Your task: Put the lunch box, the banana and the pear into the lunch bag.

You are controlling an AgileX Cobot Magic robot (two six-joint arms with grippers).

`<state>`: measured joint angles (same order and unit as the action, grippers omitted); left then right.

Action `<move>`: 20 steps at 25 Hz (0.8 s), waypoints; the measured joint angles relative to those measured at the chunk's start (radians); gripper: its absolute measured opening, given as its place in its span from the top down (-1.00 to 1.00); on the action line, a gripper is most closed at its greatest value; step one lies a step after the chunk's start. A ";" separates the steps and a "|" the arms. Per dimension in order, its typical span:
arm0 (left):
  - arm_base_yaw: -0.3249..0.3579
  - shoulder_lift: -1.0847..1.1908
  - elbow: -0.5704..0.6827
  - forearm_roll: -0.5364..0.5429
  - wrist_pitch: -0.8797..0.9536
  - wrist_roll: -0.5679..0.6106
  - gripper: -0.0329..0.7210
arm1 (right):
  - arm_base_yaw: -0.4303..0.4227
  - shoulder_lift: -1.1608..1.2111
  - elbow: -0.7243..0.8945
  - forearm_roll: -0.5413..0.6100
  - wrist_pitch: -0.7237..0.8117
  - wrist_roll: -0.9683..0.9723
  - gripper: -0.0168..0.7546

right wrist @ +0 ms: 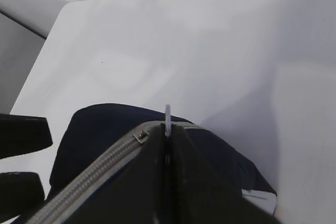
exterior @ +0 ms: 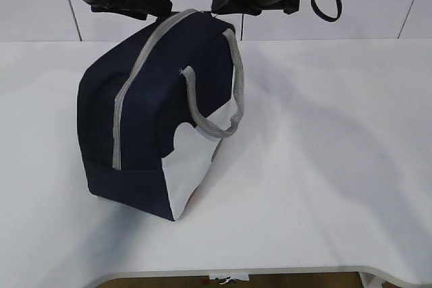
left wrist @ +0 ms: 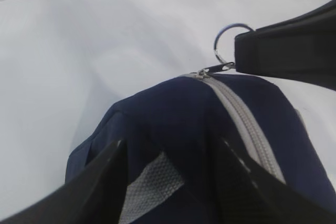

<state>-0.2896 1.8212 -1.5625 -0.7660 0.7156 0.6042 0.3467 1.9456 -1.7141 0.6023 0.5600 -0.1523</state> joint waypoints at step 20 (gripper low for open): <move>0.000 0.119 -0.095 -0.048 0.058 0.017 0.82 | 0.000 0.000 0.000 0.006 0.000 -0.005 0.98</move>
<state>-0.2896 1.9401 -1.6579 -0.8145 0.7741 0.6216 0.3467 1.9456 -1.7141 0.6083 0.5600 -0.1574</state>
